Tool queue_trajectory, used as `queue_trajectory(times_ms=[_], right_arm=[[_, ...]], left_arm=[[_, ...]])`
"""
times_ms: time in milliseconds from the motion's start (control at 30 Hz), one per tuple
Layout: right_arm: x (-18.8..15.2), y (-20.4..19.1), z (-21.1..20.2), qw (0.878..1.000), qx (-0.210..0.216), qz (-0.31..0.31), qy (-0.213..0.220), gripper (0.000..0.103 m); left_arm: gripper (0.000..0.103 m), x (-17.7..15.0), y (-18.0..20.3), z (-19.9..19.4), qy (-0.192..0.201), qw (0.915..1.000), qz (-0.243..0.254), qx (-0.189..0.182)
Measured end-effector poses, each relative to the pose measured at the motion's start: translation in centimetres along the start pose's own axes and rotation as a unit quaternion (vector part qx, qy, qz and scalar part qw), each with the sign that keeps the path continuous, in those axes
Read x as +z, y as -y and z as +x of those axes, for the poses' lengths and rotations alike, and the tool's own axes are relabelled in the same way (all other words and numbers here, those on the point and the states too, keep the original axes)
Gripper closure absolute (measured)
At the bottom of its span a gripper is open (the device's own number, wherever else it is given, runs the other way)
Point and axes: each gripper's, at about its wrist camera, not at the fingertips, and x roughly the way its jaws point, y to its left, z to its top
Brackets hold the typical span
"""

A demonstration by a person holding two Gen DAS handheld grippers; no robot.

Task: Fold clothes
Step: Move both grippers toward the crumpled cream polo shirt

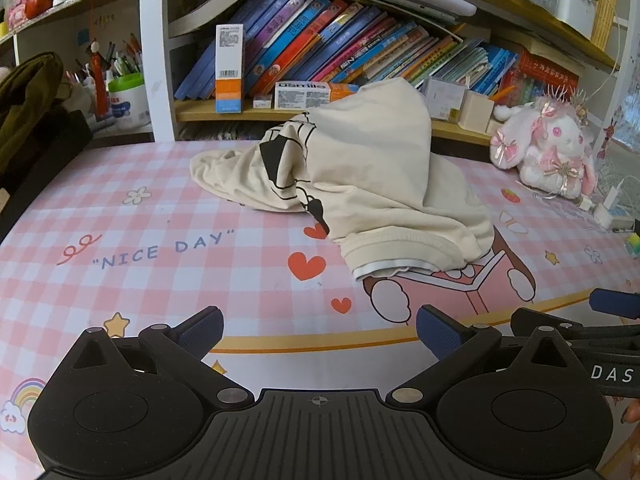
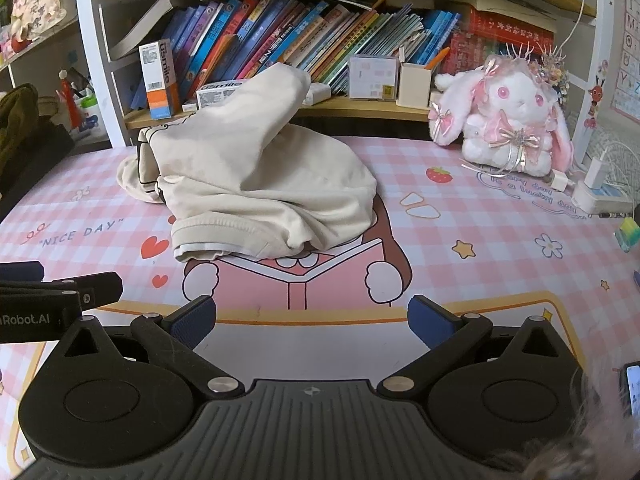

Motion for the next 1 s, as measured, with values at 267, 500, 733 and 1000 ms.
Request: queue_trajectory(times_ms=[267, 500, 733, 1000], right_arm=[[-0.3, -0.6, -0.1, 1.0, -0.006, -0.001, -0.003, 0.0], [-0.6, -1.3, -0.3, 1.0, -0.013, 0.003, -0.006, 0.0], [-1.2, -2.6, -0.5, 1.0, -0.025, 0.006, -0.011, 0.0], [-1.8, -3.8, -0.6, 0.999, -0.033, 0.03, -0.027, 0.0]], left_arm=[[0.0, -0.1, -0.5, -0.2, -0.002, 1.0, 0.007, 0.0], [0.0, -0.4, -1.2, -0.4, 0.0, 0.9999, 0.014, -0.004], [0.0, -0.8, -2.5, -0.2, -0.006, 0.9997, 0.015, -0.016], [0.0, -1.4, -3.9, -0.7, 0.007, 0.9993, 0.029, -0.023]])
